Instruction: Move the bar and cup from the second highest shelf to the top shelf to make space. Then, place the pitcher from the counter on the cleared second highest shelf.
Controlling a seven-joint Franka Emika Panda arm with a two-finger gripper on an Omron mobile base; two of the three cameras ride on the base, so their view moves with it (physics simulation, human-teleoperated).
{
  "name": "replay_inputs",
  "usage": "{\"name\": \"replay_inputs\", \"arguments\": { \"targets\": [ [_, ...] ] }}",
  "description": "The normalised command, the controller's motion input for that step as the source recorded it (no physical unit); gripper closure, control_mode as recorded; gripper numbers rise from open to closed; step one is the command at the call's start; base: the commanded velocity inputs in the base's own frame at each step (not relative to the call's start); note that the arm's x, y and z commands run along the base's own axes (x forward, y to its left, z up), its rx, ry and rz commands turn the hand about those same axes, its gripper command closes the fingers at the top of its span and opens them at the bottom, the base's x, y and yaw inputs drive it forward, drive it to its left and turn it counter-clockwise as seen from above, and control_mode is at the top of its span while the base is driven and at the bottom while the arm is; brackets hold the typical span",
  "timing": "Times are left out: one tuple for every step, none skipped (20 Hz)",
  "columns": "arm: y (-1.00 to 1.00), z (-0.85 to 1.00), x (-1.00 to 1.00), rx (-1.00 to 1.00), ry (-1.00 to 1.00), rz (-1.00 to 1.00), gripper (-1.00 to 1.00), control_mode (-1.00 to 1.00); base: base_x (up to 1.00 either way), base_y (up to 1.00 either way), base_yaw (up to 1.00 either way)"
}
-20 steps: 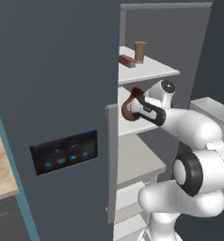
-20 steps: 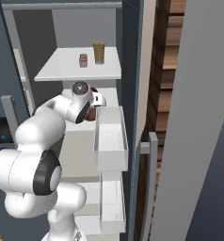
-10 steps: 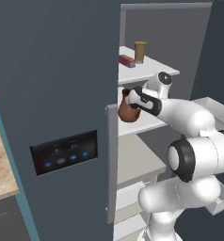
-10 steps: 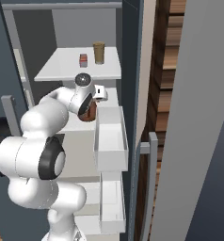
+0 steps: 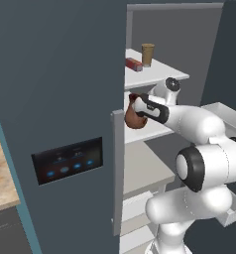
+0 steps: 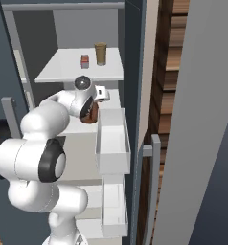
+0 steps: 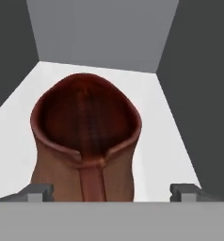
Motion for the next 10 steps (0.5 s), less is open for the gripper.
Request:
{"name": "replay_inputs", "arguments": {
  "targets": [
    [0.0, -0.66, 0.0, -0.06, -0.18, 0.07, -1.0, -1.0, 0.0, 0.0, 0.0],
    [0.0, -0.63, 0.0, -0.05, -0.19, 0.07, -1.0, -1.0, 0.0, 0.0, 0.0],
    [0.0, -0.59, 0.0, -0.05, -0.21, 0.06, -1.0, -1.0, 0.0, 0.0, 0.0],
    [0.0, -0.54, 0.0, -0.04, -0.21, 0.06, -1.0, -1.0, 0.0, 0.0, 0.0],
    [0.0, -0.52, 0.0, -0.03, -0.24, 0.07, -1.0, -1.0, 0.0, 0.0, 0.0],
    [0.0, -0.47, 0.0, -0.01, -0.25, 0.07, -1.0, -1.0, 0.0, 0.0, 0.0],
    [0.0, -0.35, 0.0, 0.0, -0.24, 0.07, -1.0, -1.0, 0.0, 0.0, 0.0],
    [0.0, -0.29, 0.0, 0.0, -0.25, 0.06, -1.0, -1.0, 0.0, 0.0, 0.0],
    [0.0, -0.15, -0.06, 0.0, -0.24, 0.06, -1.0, -1.0, 0.0, 0.0, 0.0],
    [0.0, -0.09, -0.14, 0.0, -0.24, 0.05, -1.0, -1.0, 0.0, 0.0, 0.0]
  ]
}}
